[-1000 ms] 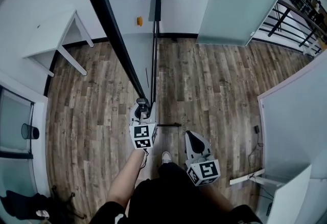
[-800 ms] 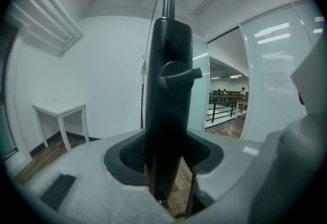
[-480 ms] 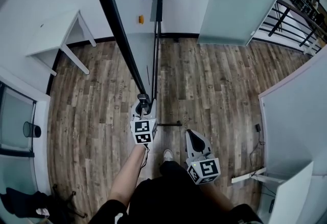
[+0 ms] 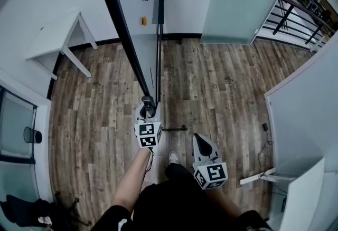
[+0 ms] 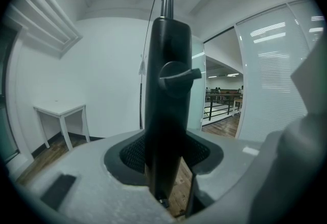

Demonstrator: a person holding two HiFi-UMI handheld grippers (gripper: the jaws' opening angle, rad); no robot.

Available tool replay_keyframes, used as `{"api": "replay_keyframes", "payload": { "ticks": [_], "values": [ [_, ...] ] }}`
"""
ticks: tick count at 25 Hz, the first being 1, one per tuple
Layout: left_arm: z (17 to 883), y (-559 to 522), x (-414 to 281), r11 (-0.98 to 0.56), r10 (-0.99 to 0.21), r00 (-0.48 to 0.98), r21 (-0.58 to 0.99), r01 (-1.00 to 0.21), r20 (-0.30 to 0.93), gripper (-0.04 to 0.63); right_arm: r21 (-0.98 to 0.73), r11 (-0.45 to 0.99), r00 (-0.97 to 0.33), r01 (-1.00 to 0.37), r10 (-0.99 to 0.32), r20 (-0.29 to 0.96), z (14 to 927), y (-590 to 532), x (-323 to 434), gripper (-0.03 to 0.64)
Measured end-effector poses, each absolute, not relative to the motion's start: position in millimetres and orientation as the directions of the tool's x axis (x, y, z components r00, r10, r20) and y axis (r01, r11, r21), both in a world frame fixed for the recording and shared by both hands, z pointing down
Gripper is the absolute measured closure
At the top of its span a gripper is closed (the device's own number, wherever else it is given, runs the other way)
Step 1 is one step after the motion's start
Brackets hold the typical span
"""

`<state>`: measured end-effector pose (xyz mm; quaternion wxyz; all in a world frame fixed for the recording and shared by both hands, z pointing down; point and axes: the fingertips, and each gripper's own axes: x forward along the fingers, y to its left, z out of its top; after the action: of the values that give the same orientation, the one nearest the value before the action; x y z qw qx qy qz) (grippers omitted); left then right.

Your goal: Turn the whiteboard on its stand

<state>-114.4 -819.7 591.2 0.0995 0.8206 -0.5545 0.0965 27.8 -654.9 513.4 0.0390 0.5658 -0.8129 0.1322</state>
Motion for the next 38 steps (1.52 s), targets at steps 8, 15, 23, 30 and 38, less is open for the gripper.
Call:
{"api": "replay_keyframes", "payload": {
  "ticks": [8, 15, 23, 30, 38],
  "values": [
    [594.6, -766.8, -97.5, -0.394, -0.880, 0.391, 0.043, -0.918, 0.269, 0.408, -0.171, 0.293, -0.325, -0.941, -0.924, 0.202, 513.4, -620.1, 33.0, 0.604],
    [596.5, -721.6, -92.7, -0.398, -0.878, 0.394, 0.040, -0.916, 0.272, 0.408, -0.162, 0.269, -0.298, -0.949, -0.935, 0.191, 513.1, -587.4, 32.1, 0.604],
    [597.4, -674.2, -91.5, -0.396, -0.881, 0.391, 0.035, -0.917, 0.267, 0.408, -0.151, 0.235, -0.261, -0.960, -0.946, 0.192, 513.5, -530.5, 28.2, 0.604],
    [599.3, -632.3, -87.3, -0.398, -0.880, 0.393, 0.038, -0.917, 0.266, 0.410, -0.155, 0.191, -0.219, -0.969, -0.957, 0.191, 515.4, -466.6, 23.7, 0.604],
    [603.1, -601.3, -79.1, -0.401, -0.873, 0.396, 0.044, -0.915, 0.285, 0.410, -0.140, 0.139, -0.165, -0.980, -0.967, 0.196, 512.1, -398.3, 29.8, 0.604]
  ]
}}
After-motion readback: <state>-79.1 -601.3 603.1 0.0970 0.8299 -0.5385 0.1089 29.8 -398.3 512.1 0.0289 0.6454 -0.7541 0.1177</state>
